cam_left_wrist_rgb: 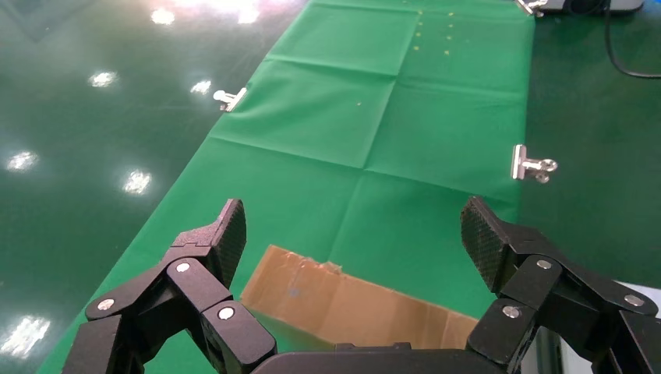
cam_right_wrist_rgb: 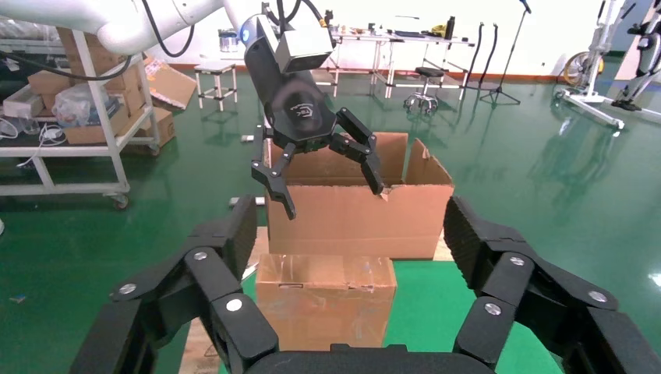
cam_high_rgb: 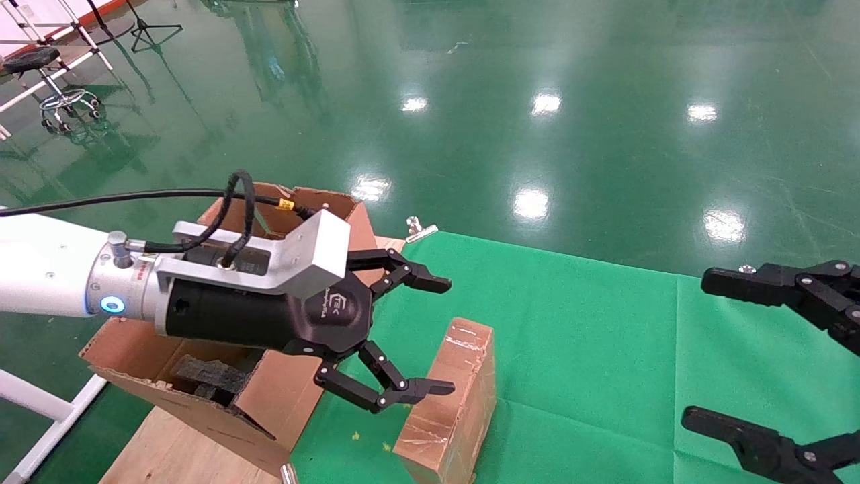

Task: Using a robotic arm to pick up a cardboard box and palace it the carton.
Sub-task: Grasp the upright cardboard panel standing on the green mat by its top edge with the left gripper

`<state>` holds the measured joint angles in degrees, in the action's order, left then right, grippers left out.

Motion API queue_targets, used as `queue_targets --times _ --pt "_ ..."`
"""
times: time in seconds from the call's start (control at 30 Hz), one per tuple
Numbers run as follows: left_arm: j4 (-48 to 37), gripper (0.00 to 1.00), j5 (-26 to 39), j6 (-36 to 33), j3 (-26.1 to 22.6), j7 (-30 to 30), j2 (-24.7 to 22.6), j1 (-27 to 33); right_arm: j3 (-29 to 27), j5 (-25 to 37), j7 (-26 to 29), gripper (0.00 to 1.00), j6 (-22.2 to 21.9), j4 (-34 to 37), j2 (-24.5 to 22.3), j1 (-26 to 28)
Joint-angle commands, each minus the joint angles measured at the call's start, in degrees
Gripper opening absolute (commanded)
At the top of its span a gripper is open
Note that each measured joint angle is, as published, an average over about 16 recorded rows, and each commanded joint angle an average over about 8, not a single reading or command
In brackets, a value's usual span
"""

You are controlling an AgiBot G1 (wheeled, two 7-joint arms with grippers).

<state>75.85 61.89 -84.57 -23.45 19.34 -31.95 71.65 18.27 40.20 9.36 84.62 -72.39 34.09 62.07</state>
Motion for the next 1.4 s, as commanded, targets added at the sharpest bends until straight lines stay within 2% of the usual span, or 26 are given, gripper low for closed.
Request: queue_targets --times 0.03,0.17,0.3,0.47,0.63,0.83,1.0,1.17,1.4 --pt "0.04 1.0 0.61 -0.26 -0.31 0.07 -0.01 0.49 0.0 0.0 0.0 0.0 0.0 0.0 0.0 0.0" --pt "0.31 1.0 3.24 0.58 -0.93 1.62 0.15 1.77 0.0 0.0 0.0 0.0 -0.01 0.01 0.0 0.0" --pt "0.8 1.0 8.06 1.56 -2.55 6.49 -1.0 5.41 0.0 0.0 -0.01 0.0 -0.01 0.01 0.0 0.0" --pt "0.46 1.0 14.58 1.52 -5.53 17.08 -4.35 12.1 0.01 -0.01 -0.01 0.0 -0.01 0.02 0.0 0.01" --pt "-0.84 1.0 20.81 -1.87 -10.05 30.96 -9.08 19.16 0.02 -0.01 -0.01 0.0 -0.01 0.02 0.0 0.01" --pt "-3.14 1.0 27.03 -6.29 -19.09 45.66 -15.19 26.35 0.02 -0.01 -0.02 0.0 -0.01 0.02 -0.01 0.01" --pt "-4.4 1.0 27.5 -6.91 -29.23 54.87 -18.28 31.14 0.03 -0.02 -0.02 0.0 -0.01 0.02 -0.01 0.01" --pt "-5.11 1.0 24.54 -6.72 -37.83 60.23 -20.61 35.3 0.03 -0.02 -0.02 0.0 -0.02 0.02 -0.01 0.01" --pt "-7.09 1.0 22.0 -6.35 -47.13 62.45 -24.98 38.53 0.04 -0.03 -0.03 0.0 -0.02 0.02 -0.01 0.01"
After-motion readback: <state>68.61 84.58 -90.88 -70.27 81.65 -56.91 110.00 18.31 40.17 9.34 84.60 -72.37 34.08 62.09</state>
